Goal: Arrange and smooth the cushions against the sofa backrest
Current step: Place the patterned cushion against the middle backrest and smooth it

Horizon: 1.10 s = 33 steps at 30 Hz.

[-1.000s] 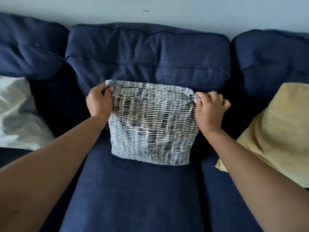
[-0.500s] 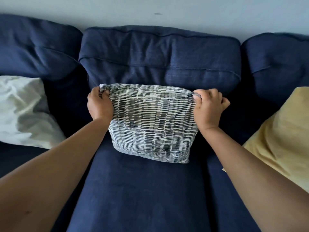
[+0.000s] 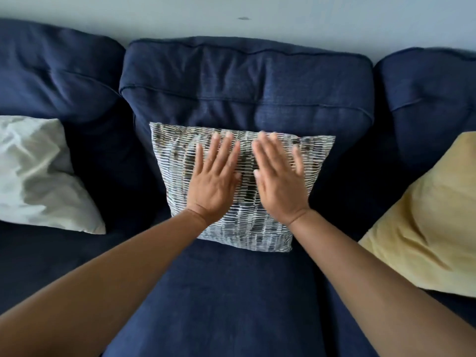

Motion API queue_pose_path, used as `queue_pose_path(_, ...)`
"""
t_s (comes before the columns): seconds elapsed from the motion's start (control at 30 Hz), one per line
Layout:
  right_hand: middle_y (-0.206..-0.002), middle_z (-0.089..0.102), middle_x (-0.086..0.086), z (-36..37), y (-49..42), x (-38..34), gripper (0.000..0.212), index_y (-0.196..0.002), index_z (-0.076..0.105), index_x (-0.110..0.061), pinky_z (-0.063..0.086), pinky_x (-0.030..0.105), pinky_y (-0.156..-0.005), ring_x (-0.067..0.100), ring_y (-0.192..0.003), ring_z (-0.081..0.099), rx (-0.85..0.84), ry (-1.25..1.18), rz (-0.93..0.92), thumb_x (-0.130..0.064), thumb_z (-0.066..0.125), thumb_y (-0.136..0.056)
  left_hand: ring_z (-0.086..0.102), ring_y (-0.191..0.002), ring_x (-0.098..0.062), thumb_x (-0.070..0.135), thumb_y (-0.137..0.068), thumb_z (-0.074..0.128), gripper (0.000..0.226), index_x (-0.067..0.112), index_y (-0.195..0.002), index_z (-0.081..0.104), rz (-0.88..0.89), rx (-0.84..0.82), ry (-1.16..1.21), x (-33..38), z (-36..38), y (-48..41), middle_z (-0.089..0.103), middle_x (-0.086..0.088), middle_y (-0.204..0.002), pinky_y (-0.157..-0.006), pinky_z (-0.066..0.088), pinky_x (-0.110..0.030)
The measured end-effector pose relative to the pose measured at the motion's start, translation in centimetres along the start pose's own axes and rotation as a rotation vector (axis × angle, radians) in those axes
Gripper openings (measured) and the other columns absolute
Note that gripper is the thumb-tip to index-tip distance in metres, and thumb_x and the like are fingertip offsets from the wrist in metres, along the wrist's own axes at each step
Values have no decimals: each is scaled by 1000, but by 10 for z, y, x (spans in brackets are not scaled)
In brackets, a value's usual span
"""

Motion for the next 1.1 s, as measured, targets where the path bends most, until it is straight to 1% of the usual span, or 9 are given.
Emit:
queue_pose_path(0.1,-165,18,1,40,21,6,56,-157,23,-16,3,47,-123,19,-153,13,-167,128,-67,-32,38,-105,1,-156,-27,43,-106,24,63,16,-161,9,-96,-190,-125,-26,44,11,7,-5,-169,-124,-8,-49)
queue_pose_path(0.3,-166,11,2,35,44,100,62,-158,14,-14,-3,50,-122,18,-153,5,-215,220,298,-44,24,-105,-5,-155,-28,53,-104,15,69,15,-161,5,-323,-218,-170,-97,37,15,1,-6,-169,-124,-5,-52)
queue_pose_path(0.4,-166,6,3,11,42,81,61,-158,16,-12,0,51,-122,21,-153,7,-87,181,294,-39,32,-105,4,-154,-36,46,-105,25,68,6,-159,16,-123,-70,-70,-51,17,9,9,-12,-167,-123,-1,-58)
queue_pose_path(0.5,-166,7,2,24,40,33,63,-158,16,-13,2,49,-123,19,-153,8,-133,133,73,-36,39,-104,8,-154,-31,44,-107,20,63,8,-158,11,91,-91,-74,-3,31,20,13,-10,-166,-123,7,-58)
queue_pose_path(0.57,-167,7,3,42,48,26,64,-158,14,-13,-1,47,-124,18,-153,6,-213,186,-3,-39,38,-105,5,-155,-27,45,-107,17,63,12,-159,4,29,-157,-130,-12,50,28,11,-9,-168,-125,2,-53)
queue_pose_path(0.67,-167,-1,2,54,57,65,68,-159,5,-14,-8,47,-122,18,-154,-2,-300,249,150,-43,34,-105,-3,-155,-23,50,-104,15,68,15,-159,-3,-130,-243,-205,-54,62,39,2,-6,-169,-124,-9,-47)
queue_pose_path(0.8,-167,-3,4,36,66,88,69,-158,2,-11,-1,52,-122,20,-154,-3,-291,251,290,-39,36,-105,-7,-155,-26,54,-103,17,73,10,-159,-1,-229,-235,-215,-79,48,49,-1,-10,-168,-124,0,-54)
queue_pose_path(0.97,-166,1,5,19,41,14,69,-158,9,-11,-1,50,-123,22,-154,2,-170,122,46,-43,37,-104,6,-154,-35,42,-105,31,69,0,-158,16,-96,-15,-109,-42,22,42,8,-16,-166,-124,0,-56)
queue_pose_path(1.1,-166,14,4,59,47,-26,66,-158,16,-12,9,47,-123,20,-153,11,-178,201,-197,-43,37,-103,6,-155,-29,45,-104,33,69,4,-158,16,76,-63,-192,-38,55,71,15,-14,-166,-124,4,-54)
Point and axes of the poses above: each hand's wrist, its own y-axis away from the middle knuckle, its own z-axis out of the palm, x = y × z, the point moved 9 cm from there along -y, towards the middle knuckle
